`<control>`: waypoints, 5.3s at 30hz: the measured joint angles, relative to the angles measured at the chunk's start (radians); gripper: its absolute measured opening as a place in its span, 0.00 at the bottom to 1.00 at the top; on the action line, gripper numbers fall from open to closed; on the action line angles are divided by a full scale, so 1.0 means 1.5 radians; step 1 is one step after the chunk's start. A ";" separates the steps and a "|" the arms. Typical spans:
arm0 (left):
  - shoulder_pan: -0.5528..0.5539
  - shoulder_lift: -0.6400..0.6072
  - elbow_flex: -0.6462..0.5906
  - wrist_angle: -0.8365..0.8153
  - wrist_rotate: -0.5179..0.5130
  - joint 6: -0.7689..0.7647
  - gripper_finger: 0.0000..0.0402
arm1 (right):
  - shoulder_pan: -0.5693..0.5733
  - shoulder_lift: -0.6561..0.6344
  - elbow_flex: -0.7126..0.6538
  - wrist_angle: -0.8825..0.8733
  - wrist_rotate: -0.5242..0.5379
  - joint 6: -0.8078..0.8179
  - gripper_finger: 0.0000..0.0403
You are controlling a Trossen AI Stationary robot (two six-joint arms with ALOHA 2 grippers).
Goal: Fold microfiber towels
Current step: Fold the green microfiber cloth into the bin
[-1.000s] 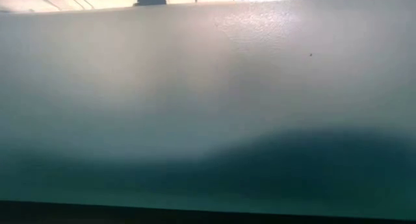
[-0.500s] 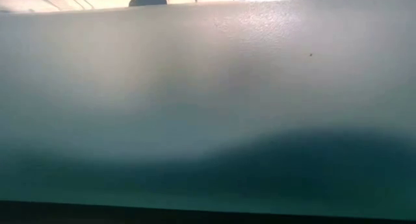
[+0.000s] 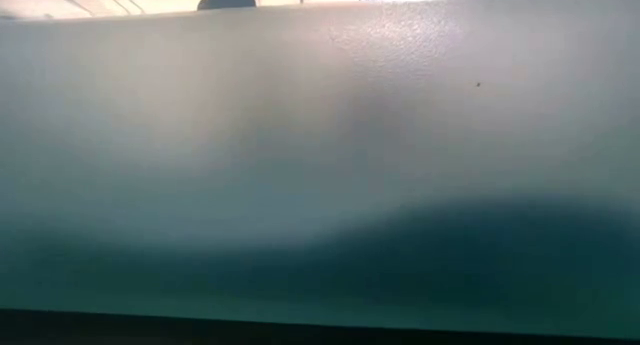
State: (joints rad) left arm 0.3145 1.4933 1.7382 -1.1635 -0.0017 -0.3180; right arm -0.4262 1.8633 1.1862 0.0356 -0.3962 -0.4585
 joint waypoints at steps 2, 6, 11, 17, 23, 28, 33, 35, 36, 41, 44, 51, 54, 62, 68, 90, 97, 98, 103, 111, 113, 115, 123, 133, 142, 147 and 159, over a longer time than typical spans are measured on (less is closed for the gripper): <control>0.000 0.000 0.000 -0.001 0.000 0.000 0.00 | 0.002 0.000 0.000 0.010 0.000 -0.006 0.45; 0.000 0.000 0.000 -0.001 0.000 0.000 0.00 | 0.002 0.000 0.000 0.040 0.002 -0.019 0.45; 0.000 0.000 0.000 -0.001 0.000 0.000 0.00 | 0.002 0.000 0.000 0.038 0.003 -0.019 0.43; -0.001 0.000 0.000 -0.001 0.006 -0.004 0.00 | 0.002 0.038 0.000 0.040 0.005 -0.023 0.32; -0.003 0.000 0.000 -0.001 0.024 -0.011 0.00 | 0.002 0.066 0.000 0.082 0.042 -0.057 0.22; -0.003 0.000 0.000 -0.002 0.024 -0.012 0.00 | 0.002 0.066 0.000 0.082 0.069 -0.059 0.13; -0.003 0.000 0.000 -0.005 0.016 -0.011 0.00 | 0.000 0.045 0.000 0.043 0.075 -0.064 0.01; -0.003 0.000 0.000 -0.005 -0.001 -0.006 0.00 | 0.000 0.026 -0.001 0.017 0.082 -0.059 0.01; -0.003 0.000 0.000 -0.005 -0.012 -0.003 0.00 | 0.000 0.012 0.000 -0.008 0.090 -0.059 0.00; 0.000 0.005 0.000 -0.004 -0.095 0.020 0.00 | 0.000 -0.083 -0.001 -0.120 0.097 -0.081 0.00; 0.006 0.006 0.000 0.005 -0.139 0.040 0.00 | 0.001 -0.163 -0.001 -0.158 0.145 -0.113 0.00; 0.022 0.010 0.000 0.054 -0.147 0.099 0.00 | -0.016 -0.335 0.000 -0.149 0.246 -0.145 0.00; 0.034 0.010 0.000 0.129 -0.163 0.152 0.00 | -0.040 -0.369 0.000 -0.150 0.248 -0.133 0.00; 0.119 0.010 0.000 0.268 -0.174 0.298 0.00 | -0.114 -0.369 0.000 -0.075 0.248 -0.172 0.00; 0.177 0.010 0.000 0.271 -0.174 0.299 0.00 | -0.170 -0.369 0.037 -0.037 0.247 -0.176 0.00; 0.294 0.049 0.000 0.283 -0.054 0.357 0.00 | -0.209 -0.329 0.073 -0.058 0.289 -0.277 0.00; 0.292 0.079 0.000 0.273 -0.031 0.363 0.00 | -0.203 -0.331 0.087 -0.149 0.279 -0.227 0.00; 0.291 0.083 0.000 0.267 -0.029 0.363 0.00 | -0.199 -0.330 0.087 -0.165 0.280 -0.221 0.00; 0.280 0.082 0.000 0.229 -0.028 0.346 0.00 | -0.160 -0.331 0.087 -0.234 0.279 -0.186 0.00; 0.241 0.082 0.000 0.091 0.001 0.278 0.00 | -0.080 -0.331 0.087 -0.319 0.236 -0.111 0.00; 0.223 0.082 0.000 0.068 0.001 0.263 0.00 | -0.063 -0.331 0.087 -0.346 0.220 -0.085 0.00; 0.202 0.082 0.000 0.053 0.001 0.245 0.00 | -0.047 -0.331 0.087 -0.375 0.206 -0.061 0.00; 0.110 0.082 -0.014 -0.011 0.001 0.162 0.00 | 0.013 -0.331 0.086 -0.494 0.133 0.029 0.00; -0.024 0.083 -0.154 0.010 -0.003 0.040 0.00 | 0.093 -0.329 0.079 -0.573 0.101 0.090 0.00; -0.082 0.082 -0.224 0.047 -0.017 -0.017 0.00 | 0.178 -0.328 -0.075 -0.421 0.069 0.219 0.00; -0.113 0.082 -0.272 0.097 0.003 -0.024 0.00 | 0.228 -0.328 -0.180 -0.252 0.070 0.363 0.00; -0.214 0.082 -0.359 0.166 0.034 -0.141 0.00 | 0.342 -0.328 -0.278 -0.136 0.106 0.533 0.00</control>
State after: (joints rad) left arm -0.0058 1.6165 1.1993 -0.9152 0.0497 -0.5295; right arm 0.0871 1.3720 0.7692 -0.1685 -0.2376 0.3407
